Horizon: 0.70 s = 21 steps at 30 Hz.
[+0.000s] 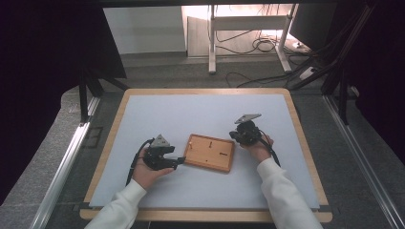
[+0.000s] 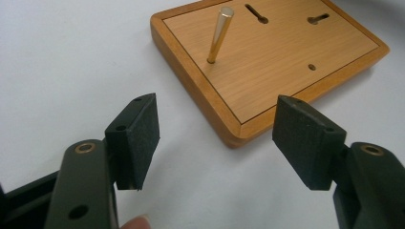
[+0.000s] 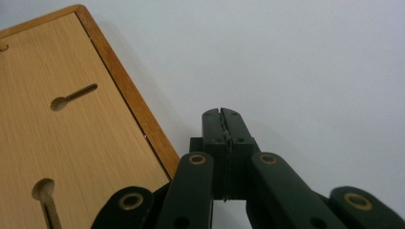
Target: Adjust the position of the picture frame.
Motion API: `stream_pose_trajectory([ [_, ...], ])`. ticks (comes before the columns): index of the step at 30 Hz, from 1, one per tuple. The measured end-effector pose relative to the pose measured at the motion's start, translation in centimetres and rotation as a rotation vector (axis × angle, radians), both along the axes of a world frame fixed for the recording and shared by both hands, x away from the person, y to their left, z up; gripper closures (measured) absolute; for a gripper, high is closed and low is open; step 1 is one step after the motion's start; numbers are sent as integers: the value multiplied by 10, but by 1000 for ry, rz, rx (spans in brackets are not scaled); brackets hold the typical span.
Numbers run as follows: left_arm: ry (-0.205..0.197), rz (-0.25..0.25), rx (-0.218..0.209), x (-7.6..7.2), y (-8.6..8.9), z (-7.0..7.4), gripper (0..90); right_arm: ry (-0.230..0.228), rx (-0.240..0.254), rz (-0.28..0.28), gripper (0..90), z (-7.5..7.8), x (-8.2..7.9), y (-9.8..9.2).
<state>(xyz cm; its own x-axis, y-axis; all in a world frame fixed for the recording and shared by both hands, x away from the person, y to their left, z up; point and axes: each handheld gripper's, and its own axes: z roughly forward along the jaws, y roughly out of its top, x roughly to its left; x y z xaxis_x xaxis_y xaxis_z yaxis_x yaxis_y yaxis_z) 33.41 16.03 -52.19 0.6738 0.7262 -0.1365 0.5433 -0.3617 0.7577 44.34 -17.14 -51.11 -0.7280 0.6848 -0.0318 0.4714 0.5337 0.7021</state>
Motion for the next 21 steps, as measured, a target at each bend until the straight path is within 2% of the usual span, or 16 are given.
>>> stream_pose_trajectory([
  [2,-6,4,2,0,1,1,326,1,-33,18,900,-2,-1,1],
  [5,-7,11,-1,-1,1,1,326,8,-31,22,900,-1,-2,1],
  [8,-9,9,3,0,2,1,324,3,-56,34,900,-1,-5,1],
  [13,-9,11,2,0,3,1,323,23,-84,42,900,-3,-8,-4],
  [17,-4,13,3,1,3,0,322,36,-77,50,900,-3,-12,-7],
  [21,-4,15,5,1,4,0,321,28,-106,102,900,-2,-23,-7],
])
